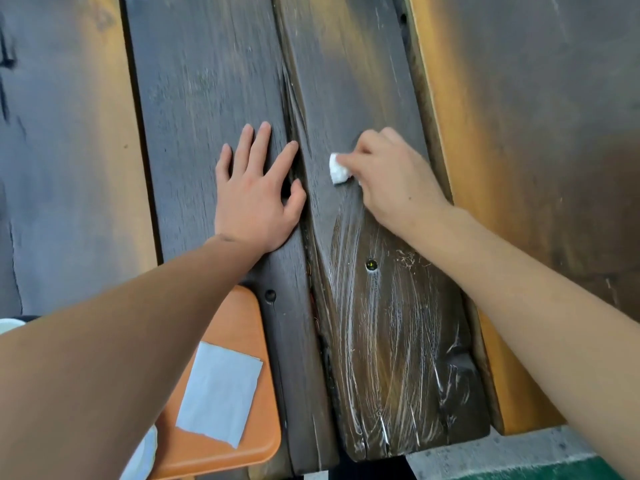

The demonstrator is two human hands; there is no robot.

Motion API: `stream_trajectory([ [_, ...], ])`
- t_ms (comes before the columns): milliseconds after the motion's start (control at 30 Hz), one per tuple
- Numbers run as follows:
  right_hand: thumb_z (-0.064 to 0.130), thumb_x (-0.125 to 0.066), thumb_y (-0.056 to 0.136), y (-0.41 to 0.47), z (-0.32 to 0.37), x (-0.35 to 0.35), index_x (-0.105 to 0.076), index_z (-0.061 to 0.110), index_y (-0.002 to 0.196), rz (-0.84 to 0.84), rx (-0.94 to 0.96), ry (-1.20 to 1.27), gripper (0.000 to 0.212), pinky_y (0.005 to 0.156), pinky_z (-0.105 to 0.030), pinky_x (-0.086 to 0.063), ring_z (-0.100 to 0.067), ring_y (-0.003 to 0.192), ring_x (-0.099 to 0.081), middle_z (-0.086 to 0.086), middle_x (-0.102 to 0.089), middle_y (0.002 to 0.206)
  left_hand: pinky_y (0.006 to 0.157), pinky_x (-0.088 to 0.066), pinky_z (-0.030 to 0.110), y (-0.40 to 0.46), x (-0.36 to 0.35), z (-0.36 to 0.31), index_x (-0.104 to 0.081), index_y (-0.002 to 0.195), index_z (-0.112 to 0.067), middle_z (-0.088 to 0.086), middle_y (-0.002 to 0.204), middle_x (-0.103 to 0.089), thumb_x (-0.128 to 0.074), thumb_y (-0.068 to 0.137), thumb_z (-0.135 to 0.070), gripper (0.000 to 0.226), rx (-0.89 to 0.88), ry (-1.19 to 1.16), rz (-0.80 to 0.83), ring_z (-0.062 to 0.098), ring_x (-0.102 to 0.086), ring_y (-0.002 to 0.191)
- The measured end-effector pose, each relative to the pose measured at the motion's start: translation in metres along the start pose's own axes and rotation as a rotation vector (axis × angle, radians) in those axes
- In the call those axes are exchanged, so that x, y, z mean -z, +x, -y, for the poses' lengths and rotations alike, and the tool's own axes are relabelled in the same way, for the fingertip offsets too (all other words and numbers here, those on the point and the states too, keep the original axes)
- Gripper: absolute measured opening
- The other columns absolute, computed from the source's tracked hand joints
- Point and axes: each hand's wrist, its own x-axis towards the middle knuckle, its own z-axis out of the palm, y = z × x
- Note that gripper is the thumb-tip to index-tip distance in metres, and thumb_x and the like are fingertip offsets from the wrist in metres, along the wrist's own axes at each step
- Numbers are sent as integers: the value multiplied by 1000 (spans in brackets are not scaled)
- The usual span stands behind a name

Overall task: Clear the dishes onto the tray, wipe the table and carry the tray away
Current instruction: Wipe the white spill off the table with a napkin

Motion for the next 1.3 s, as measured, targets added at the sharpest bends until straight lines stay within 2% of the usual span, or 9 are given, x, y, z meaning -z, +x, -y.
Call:
stream_trajectory([
  [133,-7,-61,76,-53,26,-5,-69,9,92,61,161,-1,24,54,-39,-47,-26,80,-50,-5,-56,85,124,-14,57,0,1,-1,-48,150,-25,14,165,-30,-44,98,-41,55,4,-6,14,35,-21,155],
  [333,-4,-66,76,-127,47,-10,-70,6,109,177,321,-2,35,65,-37,-52,-25,80,-55,-5,-63,88,125,-14,56,-1,1,-1,-48,150,-27,13,165,-30,-42,97,-43,56,9,6,20,34,-21,155],
  [467,-1,-55,82,-176,61,-11,-67,6,115,258,403,24,35,68,-35,-51,-24,82,-54,-3,-62,91,126,-12,54,-1,2,-2,-46,151,-29,12,167,-28,-40,97,-44,56,21,9,38,33,-19,156],
  [633,-1,-23,94,-240,77,-10,-63,6,123,413,506,58,50,70,-30,-53,-21,82,-56,-1,-62,95,126,-11,53,-1,2,-2,-46,151,-29,11,167,-27,-39,98,-45,56,23,2,37,32,-18,156],
  [767,-1,-15,98,-270,81,-9,-68,11,115,468,535,59,57,68,-29,-53,-19,78,-57,2,-61,90,126,-11,53,0,3,-2,-46,151,-29,11,167,-28,-40,97,-45,56,23,0,25,32,-19,156],
  [867,1,-42,87,-255,67,2,-69,16,109,376,441,111,37,65,-24,-52,-15,79,-56,4,-64,89,126,-11,53,-1,3,-2,-46,151,-29,11,167,-27,-39,98,-45,56,27,-6,25,32,-18,156],
  [933,-5,-47,81,-219,43,13,-71,12,114,181,291,126,44,62,-22,-46,-18,80,-56,0,-67,90,126,-12,53,0,2,-2,-47,150,-29,11,166,-28,-39,97,-45,56,28,-2,17,32,-19,156],
  [1067,-8,-58,82,-119,-13,28,-69,9,122,-119,47,8,44,58,-35,-46,-33,84,-57,-13,-65,94,126,-11,53,0,3,-2,-46,151,-29,11,167,-27,-38,97,-46,57,27,6,24,32,-18,156],
  [1300,1,-52,89,-39,-30,-1,-71,8,108,-58,-28,-66,28,65,-41,-46,-34,92,-52,-14,-58,97,126,-11,52,-1,2,-2,-45,151,-30,10,167,-27,-38,98,-46,56,28,15,27,31,-17,156],
])
